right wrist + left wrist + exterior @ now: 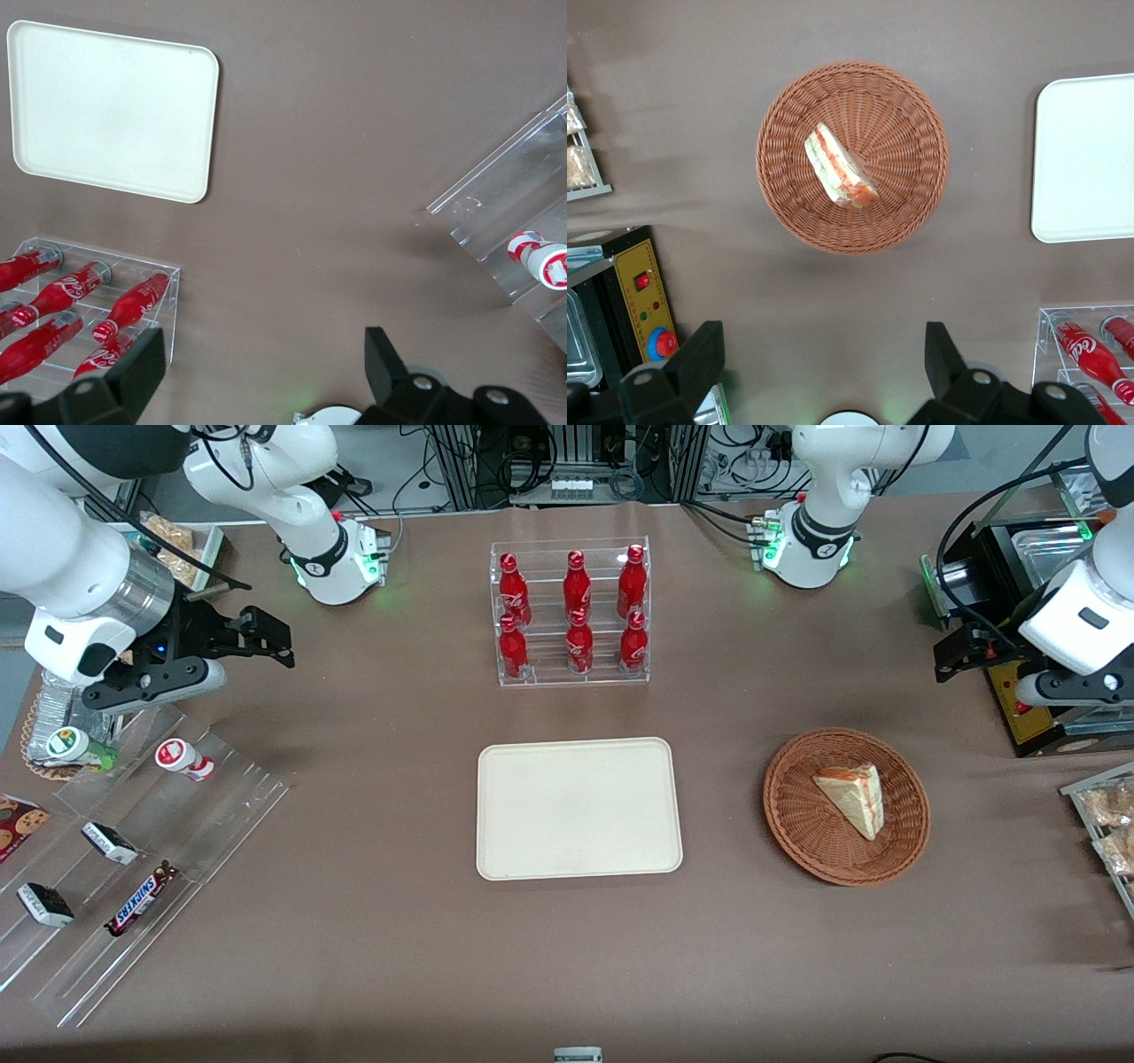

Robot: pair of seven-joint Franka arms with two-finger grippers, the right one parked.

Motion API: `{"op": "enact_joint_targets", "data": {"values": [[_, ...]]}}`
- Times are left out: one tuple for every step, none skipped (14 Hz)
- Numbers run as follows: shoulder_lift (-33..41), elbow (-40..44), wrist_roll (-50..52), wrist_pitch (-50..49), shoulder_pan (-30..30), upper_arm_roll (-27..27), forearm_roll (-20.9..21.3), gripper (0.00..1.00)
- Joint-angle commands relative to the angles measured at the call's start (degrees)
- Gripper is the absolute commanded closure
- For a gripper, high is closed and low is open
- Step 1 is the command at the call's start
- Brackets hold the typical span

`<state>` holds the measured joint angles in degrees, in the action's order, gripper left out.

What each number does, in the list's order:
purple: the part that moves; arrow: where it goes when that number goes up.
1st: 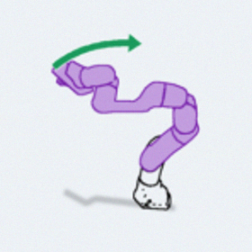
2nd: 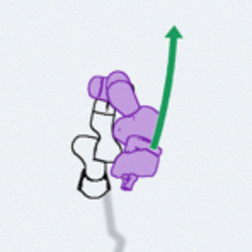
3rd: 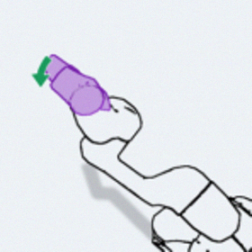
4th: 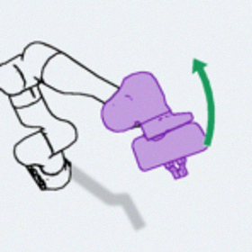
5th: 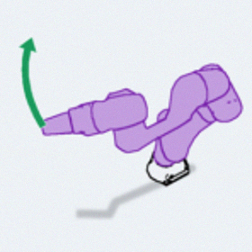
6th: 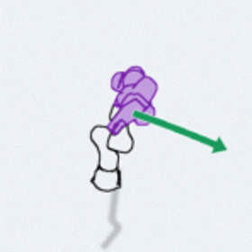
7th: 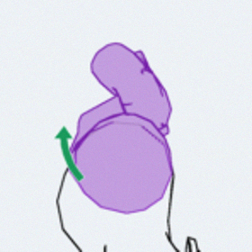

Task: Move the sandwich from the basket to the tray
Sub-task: 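Move the left gripper over the sandwich in the wicker basket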

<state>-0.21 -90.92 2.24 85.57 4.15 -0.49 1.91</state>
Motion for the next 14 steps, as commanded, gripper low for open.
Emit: {"op": "enact_joint_targets", "data": {"values": [[-1.9, -2.3, -0.3, 1.4, 0.6, 0.3, 0.5, 0.0], [-2.3, -4.3, -0.2, 3.7, 0.7, 0.3, 0.5, 0.0], [-2.6, -7.6, -0.2, 7.0, 0.7, 0.3, 0.5, 0.0], [-2.3, -11.1, -0.2, 10.8, 0.4, 0.3, 0.5, 0.0], [-2.3, -14.2, -0.2, 14.4, 0.3, 0.4, 0.6, 0.0], [-2.4, -17.5, -0.1, 18.4, 0.3, 0.5, 0.9, 0.0], [-2.7, -20.6, -0.1, 22.3, 0.3, 0.6, 1.1, 0.0], [-3.0, -24.2, -0.1, 27.2, 0.2, 0.7, 1.1, 0.0], [-3.1, -27.5, -0.1, 31.9, 0.2, 1.4, 1.1, 0.0], [-3.3, -31.1, 0.0, 37.0, 0.2, 2.0, 1.1, 0.0], [-3.3, -33.9, 1.0, 41.2, -0.1, 2.2, 1.1, 0.0], [-3.5, -35.9, 3.9, 44.3, -0.7, 2.3, 1.0, 0.0], [-4.3, -36.9, 7.4, 46.6, -1.0, 2.3, 0.8, 0.0], [-5.6, -37.1, 13.9, 48.4, -1.0, 2.3, 0.6, 0.0]]}}
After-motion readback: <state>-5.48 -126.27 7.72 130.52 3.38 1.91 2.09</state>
